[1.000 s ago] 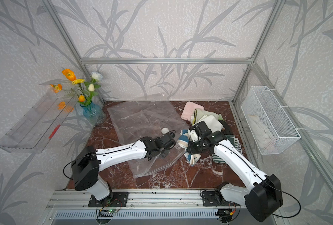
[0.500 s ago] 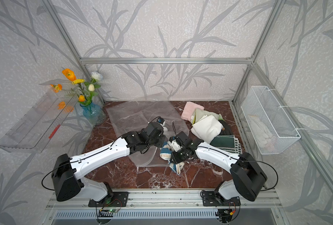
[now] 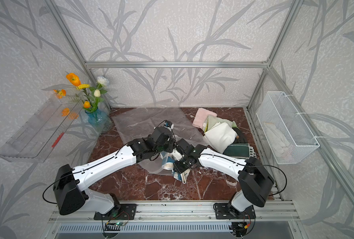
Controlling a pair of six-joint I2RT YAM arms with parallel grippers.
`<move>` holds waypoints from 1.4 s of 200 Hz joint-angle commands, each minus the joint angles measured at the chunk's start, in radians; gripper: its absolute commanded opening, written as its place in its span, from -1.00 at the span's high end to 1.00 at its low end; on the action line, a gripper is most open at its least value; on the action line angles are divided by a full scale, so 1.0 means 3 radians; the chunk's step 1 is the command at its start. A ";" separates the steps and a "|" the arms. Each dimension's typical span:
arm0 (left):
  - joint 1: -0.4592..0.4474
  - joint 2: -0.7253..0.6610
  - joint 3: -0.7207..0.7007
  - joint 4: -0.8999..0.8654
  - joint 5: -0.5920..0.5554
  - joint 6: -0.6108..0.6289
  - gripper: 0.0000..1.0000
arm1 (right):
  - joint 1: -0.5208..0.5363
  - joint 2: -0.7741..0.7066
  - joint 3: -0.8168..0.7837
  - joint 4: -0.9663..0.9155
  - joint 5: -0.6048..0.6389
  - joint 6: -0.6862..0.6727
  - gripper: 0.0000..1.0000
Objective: Place the folded towel into the vacuum bag
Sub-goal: Place the towel in the vacuum bag.
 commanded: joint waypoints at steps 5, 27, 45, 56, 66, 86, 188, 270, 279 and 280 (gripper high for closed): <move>-0.0046 -0.0050 -0.0109 0.0101 0.0095 -0.0057 1.00 | -0.0138 0.0083 -0.0097 0.0129 -0.0250 -0.0038 -0.97; -0.0049 -0.0127 -0.0277 0.0117 0.0135 -0.0135 1.00 | -0.0237 -0.0232 -0.0275 0.0047 -0.0367 -0.0016 -0.99; -0.0049 -0.0182 -0.0386 0.0159 0.0240 -0.0165 1.00 | -0.0396 -0.0517 -0.0469 0.0030 -0.0523 0.0114 -0.99; -0.0049 -0.0194 -0.0424 0.0169 0.0323 -0.0174 1.00 | -0.0508 -0.0722 -0.0617 0.0023 -0.0578 0.0241 -0.99; -0.0049 -0.0201 -0.0441 0.0178 0.0390 -0.0204 1.00 | -0.0648 -0.0913 -0.0771 0.0039 -0.0610 0.0424 -0.99; -0.0049 -0.0190 -0.0476 0.0223 0.0559 -0.0260 1.00 | -0.0866 -0.1232 -0.1085 0.0058 -0.0583 0.0924 -1.00; -0.0085 -0.0021 -0.0406 0.0246 0.0771 -0.0253 1.00 | -0.0477 -0.0979 -0.1950 0.2060 -0.0132 0.2853 -0.32; -0.0085 0.0043 -0.0435 0.0334 0.0738 -0.0249 1.00 | -0.0335 -0.0615 -0.1273 0.2376 0.0288 0.2598 0.38; -0.0085 0.0049 -0.0428 0.0340 0.0725 -0.0238 1.00 | -0.0338 -0.0506 -0.1218 0.2377 0.0319 0.2615 0.32; -0.0085 0.0050 -0.0427 0.0339 0.0722 -0.0235 1.00 | -0.0339 -0.0496 -0.1220 0.2379 0.0323 0.2622 0.32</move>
